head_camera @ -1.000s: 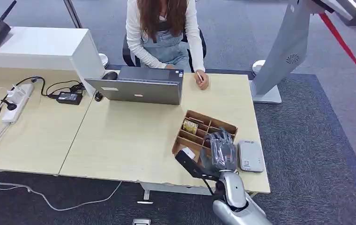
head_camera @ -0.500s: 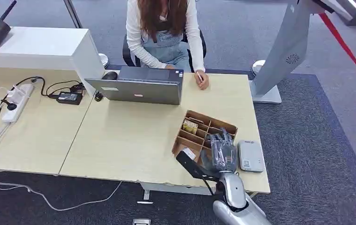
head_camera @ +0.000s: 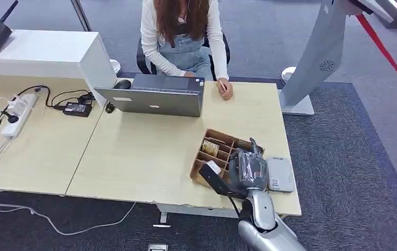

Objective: Pass the card to the sensor for recognition and then transmit it.

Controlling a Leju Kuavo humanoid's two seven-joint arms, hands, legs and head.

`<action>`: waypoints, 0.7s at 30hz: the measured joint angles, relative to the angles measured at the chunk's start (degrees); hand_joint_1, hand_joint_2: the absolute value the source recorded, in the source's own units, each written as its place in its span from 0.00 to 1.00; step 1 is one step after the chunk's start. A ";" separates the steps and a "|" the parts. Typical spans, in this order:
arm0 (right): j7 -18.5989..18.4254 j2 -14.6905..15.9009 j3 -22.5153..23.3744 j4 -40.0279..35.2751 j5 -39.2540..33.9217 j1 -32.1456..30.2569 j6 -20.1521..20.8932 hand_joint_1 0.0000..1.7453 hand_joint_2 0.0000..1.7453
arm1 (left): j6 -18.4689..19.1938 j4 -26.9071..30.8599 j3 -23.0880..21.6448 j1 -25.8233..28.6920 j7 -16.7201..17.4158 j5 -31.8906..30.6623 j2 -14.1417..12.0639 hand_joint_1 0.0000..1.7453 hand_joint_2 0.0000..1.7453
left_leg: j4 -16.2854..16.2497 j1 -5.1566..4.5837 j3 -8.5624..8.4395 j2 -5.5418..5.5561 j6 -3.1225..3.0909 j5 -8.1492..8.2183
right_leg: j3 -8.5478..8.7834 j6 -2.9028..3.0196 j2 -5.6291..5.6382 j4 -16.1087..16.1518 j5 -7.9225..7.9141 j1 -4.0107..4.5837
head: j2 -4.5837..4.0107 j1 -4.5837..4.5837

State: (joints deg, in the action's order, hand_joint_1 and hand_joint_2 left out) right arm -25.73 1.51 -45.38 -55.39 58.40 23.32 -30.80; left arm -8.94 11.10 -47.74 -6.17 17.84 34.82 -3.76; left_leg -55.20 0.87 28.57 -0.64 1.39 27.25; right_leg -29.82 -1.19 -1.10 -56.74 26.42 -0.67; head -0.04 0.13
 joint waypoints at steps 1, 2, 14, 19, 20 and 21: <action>-0.02 0.00 0.00 0.09 0.11 0.02 -0.07 1.00 1.00 | 0.00 0.00 0.02 0.00 -0.04 0.00 0.00 0.00 0.00 | 0.00 0.00 0.00 0.00 0.00 0.00 | 0.00 0.00 0.00 0.00 0.00 0.00 | 0.00 0.00; -0.02 0.00 0.00 0.13 0.20 0.02 -0.13 1.00 1.00 | 0.00 0.00 0.00 0.00 -0.09 0.02 0.00 0.00 0.00 | 0.00 0.00 0.00 0.00 0.00 0.00 | 0.00 0.00 0.00 0.00 0.00 0.00 | 0.00 0.00; -0.02 -0.02 -0.02 0.76 1.05 0.03 -1.14 0.42 1.00 | -0.09 0.00 0.02 0.01 -1.51 0.17 0.00 0.00 0.00 | 0.00 0.00 0.00 0.00 0.00 0.00 | 0.00 0.00 0.00 0.00 0.00 0.00 | 0.00 0.00; 0.00 -0.15 -0.07 1.05 1.07 0.02 -1.14 0.28 1.00 | 0.04 0.00 0.00 0.01 -1.53 0.15 0.02 0.00 0.00 | 0.00 0.00 0.00 0.00 0.00 0.00 | 0.00 0.00 0.00 0.00 0.00 0.00 | 0.00 0.00; 0.02 -0.17 -0.07 1.11 1.07 0.04 -1.20 0.25 1.00 | 0.07 0.00 0.00 0.02 -1.53 0.13 0.02 0.00 0.00 | 0.00 0.00 0.00 0.00 0.00 0.00 | 0.00 0.00 0.00 0.00 0.00 0.00 | 0.00 0.00; 0.13 -0.20 -0.04 1.25 1.07 0.05 -1.38 0.23 1.00 | 0.11 0.00 0.00 0.02 -1.49 0.13 0.02 0.00 0.00 | 0.00 0.00 0.00 0.00 0.00 0.00 | 0.01 0.00 0.00 0.00 0.00 0.00 | 0.00 0.00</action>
State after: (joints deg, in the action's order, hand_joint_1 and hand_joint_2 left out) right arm -25.60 1.31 -45.42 -54.14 59.47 23.37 -32.17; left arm -8.83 11.10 -47.74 -6.16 16.35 34.95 -3.74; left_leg -55.20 0.87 28.57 -0.64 1.39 27.25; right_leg -29.82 -1.19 -1.10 -56.74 26.42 -0.67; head -0.04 0.13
